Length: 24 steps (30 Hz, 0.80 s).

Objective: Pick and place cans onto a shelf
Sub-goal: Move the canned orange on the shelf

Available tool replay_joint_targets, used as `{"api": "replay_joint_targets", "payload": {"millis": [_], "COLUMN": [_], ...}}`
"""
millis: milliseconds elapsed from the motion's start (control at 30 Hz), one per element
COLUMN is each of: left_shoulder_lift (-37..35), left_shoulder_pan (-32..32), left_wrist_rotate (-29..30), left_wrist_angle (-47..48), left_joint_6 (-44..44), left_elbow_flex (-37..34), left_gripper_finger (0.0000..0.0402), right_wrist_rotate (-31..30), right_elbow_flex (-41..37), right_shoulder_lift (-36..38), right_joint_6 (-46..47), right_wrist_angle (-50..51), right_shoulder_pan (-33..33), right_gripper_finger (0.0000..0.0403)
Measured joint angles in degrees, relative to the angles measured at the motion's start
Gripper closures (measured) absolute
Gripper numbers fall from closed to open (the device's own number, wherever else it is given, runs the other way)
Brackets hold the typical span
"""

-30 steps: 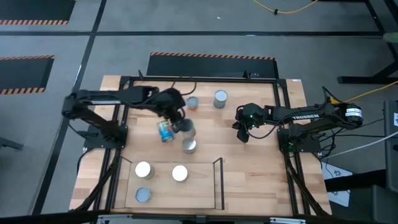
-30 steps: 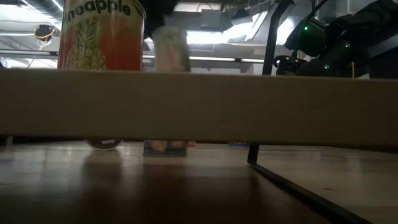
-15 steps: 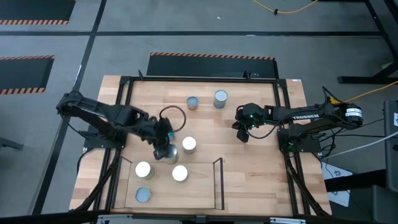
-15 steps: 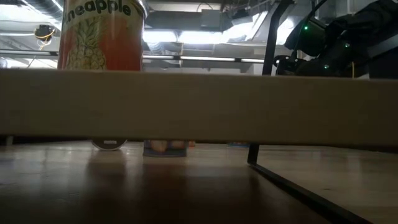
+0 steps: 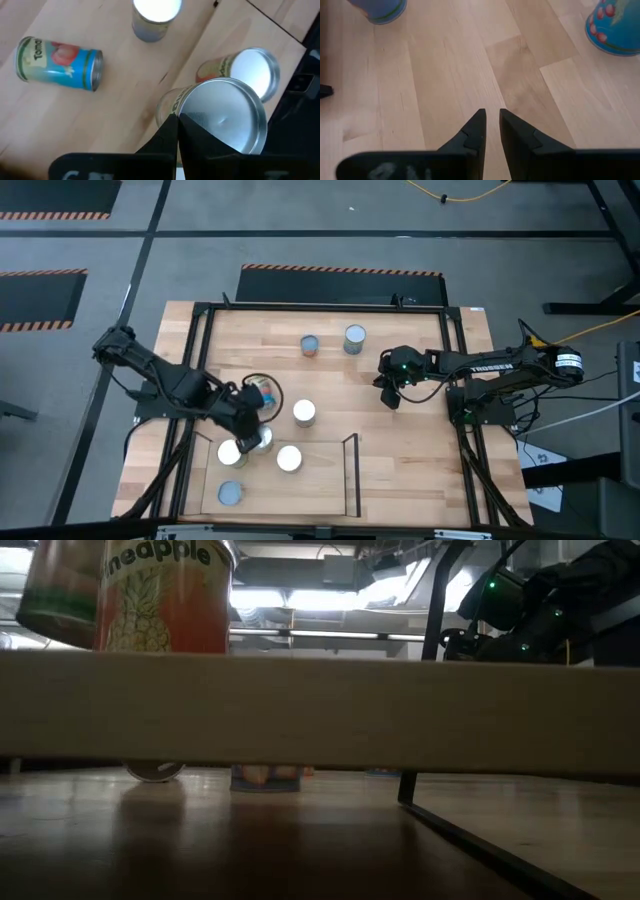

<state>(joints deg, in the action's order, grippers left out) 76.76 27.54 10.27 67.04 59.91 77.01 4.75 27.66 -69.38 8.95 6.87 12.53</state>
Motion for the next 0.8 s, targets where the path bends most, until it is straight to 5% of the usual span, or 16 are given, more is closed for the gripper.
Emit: {"api": "replay_joint_targets", "payload": {"millis": [800], "left_shoulder_lift": [5.7], "left_shoulder_pan": [5.2], "left_wrist_rotate": [0.7], "left_wrist_angle": [-8.6], "left_joint_6": [3.0], "left_elbow_flex": [-5.6], "left_gripper_finger": [0.0402], "right_wrist_rotate": [0.0], "right_elbow_flex": [0.0], "right_shoulder_lift": [0.0], "right_joint_6": [0.0], "right_wrist_angle": [-1.2], "right_shoulder_pan": [0.0], "right_gripper_finger": [0.0344]}}
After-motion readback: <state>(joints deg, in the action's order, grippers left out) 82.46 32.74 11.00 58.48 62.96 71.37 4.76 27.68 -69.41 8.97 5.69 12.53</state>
